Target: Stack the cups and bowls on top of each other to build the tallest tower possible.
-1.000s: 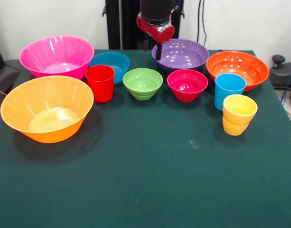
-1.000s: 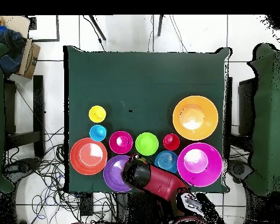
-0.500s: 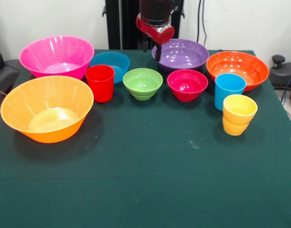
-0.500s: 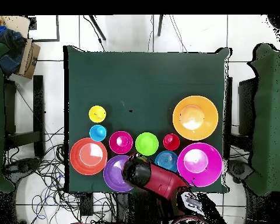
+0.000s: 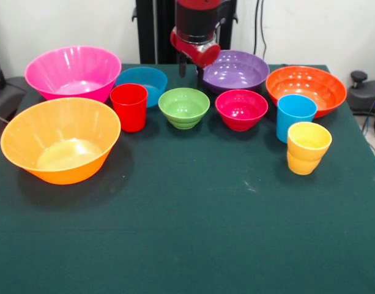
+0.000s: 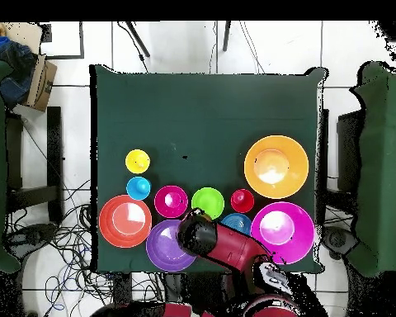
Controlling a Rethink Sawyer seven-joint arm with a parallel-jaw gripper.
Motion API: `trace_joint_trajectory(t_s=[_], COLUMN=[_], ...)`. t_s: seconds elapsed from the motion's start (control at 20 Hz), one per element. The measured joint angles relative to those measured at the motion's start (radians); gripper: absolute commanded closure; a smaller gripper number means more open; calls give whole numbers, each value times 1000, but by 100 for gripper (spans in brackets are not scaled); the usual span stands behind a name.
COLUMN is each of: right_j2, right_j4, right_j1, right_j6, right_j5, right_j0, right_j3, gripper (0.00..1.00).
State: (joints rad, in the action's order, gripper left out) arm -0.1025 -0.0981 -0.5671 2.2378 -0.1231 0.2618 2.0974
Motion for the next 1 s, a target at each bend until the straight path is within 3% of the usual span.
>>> trace_joint_trajectory(t_s=[0.45,1.0], right_j2=[5,5], right_j4=[0,0], right_j1=[78,105], right_j6=[0,0], right_j5=[0,0], right_j0=[45,45], right_j3=[-26,-26], gripper=[0,0])
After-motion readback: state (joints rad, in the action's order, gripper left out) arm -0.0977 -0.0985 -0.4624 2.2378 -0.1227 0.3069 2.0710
